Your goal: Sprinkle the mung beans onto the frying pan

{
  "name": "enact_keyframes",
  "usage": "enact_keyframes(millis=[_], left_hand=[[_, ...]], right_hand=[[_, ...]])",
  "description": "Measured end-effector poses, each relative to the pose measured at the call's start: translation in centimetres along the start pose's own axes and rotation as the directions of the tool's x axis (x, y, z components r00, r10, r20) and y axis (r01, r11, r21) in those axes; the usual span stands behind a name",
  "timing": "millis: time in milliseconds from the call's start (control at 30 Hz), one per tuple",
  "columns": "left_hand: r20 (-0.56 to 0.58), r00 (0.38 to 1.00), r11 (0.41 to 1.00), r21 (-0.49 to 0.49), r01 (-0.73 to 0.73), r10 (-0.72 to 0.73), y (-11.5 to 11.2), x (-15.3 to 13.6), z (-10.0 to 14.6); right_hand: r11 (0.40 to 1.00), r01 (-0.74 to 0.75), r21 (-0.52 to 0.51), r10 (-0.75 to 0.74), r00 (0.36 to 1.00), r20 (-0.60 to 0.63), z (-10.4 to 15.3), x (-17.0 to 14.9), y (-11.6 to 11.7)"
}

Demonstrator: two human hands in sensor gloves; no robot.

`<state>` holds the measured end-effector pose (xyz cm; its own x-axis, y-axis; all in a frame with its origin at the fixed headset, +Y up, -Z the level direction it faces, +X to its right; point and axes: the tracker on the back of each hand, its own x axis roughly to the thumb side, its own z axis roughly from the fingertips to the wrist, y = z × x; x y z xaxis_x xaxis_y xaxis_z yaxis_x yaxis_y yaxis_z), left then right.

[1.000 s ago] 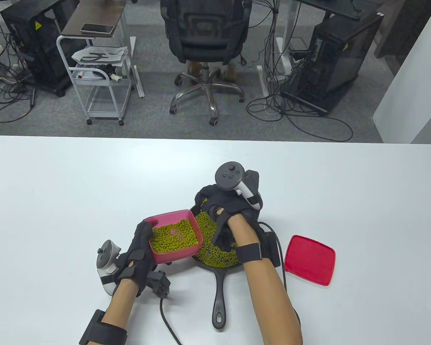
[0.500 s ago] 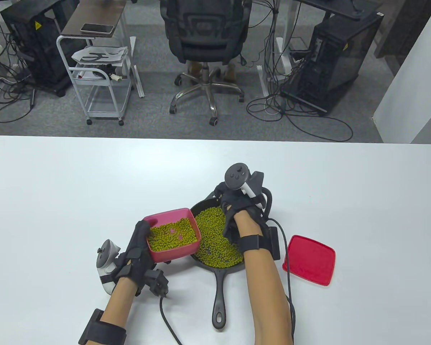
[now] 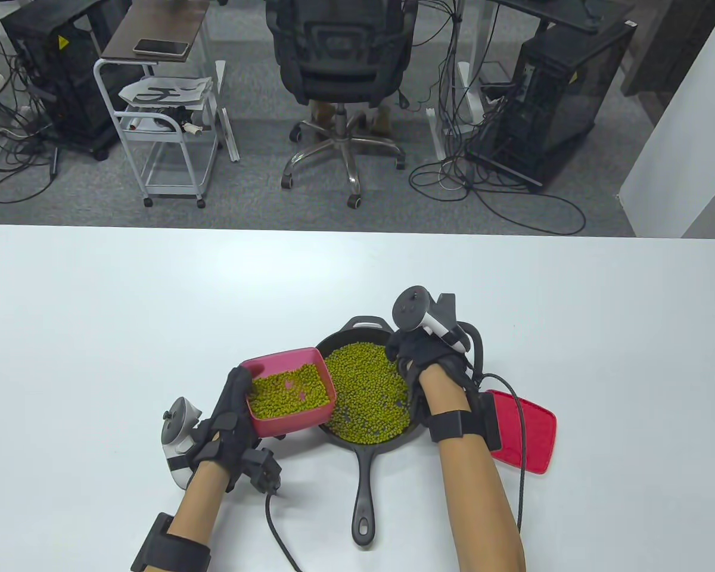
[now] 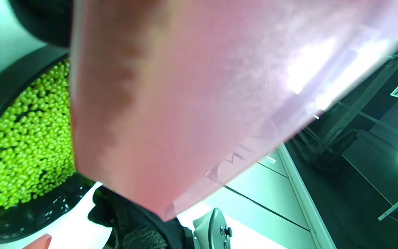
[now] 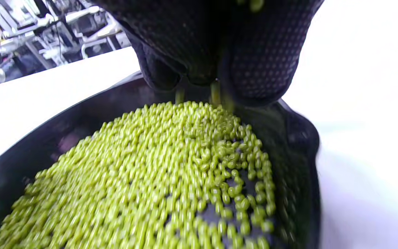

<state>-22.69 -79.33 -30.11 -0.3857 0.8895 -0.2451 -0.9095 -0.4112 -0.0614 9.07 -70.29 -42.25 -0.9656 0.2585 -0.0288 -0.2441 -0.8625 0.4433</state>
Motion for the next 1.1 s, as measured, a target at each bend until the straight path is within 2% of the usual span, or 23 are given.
enact_keyframes(millis=[100,400,600,800,933,1033,1100], left_hand=[[0.001,1.0,1.0,-0.006,0.007,-0.007,-0.2,0.0,0.1],[0.002,1.0,1.0,-0.012,0.023,-0.023,-0.3,-0.1,0.1],[-0.001,0.999,0.999,-0.01,0.037,-0.037,-0.4,-0.2,0.1],[0.003,0.997,0.997,-0.009,0.083,-0.083,-0.7,-0.2,0.0],[0.009,0.996,0.996,-0.014,0.086,-0.086,-0.8,-0.2,0.1],[0.011,0.996,0.996,-0.021,0.084,-0.084,-0.9,-0.2,0.1],[0.02,0.995,0.995,-0.031,0.096,-0.096,-1.0,-0.2,0.1]], right_hand=[[0.991,0.003,0.13,-0.004,1.0,0.009,0.7,0.2,0.7],[0.947,0.188,0.261,-0.22,0.97,0.1,1.6,1.4,1.6],[0.944,0.21,0.255,-0.26,0.948,0.183,3.1,3.2,0.4],[0.933,0.309,0.185,-0.359,0.842,0.403,6.6,7.2,-1.9],[0.962,0.218,0.162,-0.271,0.824,0.498,8.3,10.8,-1.1],[0.988,0.054,0.147,-0.119,0.87,0.479,8.3,12.9,0.7],[0.98,-0.073,0.186,-0.014,0.903,0.429,7.8,14.0,2.2]])
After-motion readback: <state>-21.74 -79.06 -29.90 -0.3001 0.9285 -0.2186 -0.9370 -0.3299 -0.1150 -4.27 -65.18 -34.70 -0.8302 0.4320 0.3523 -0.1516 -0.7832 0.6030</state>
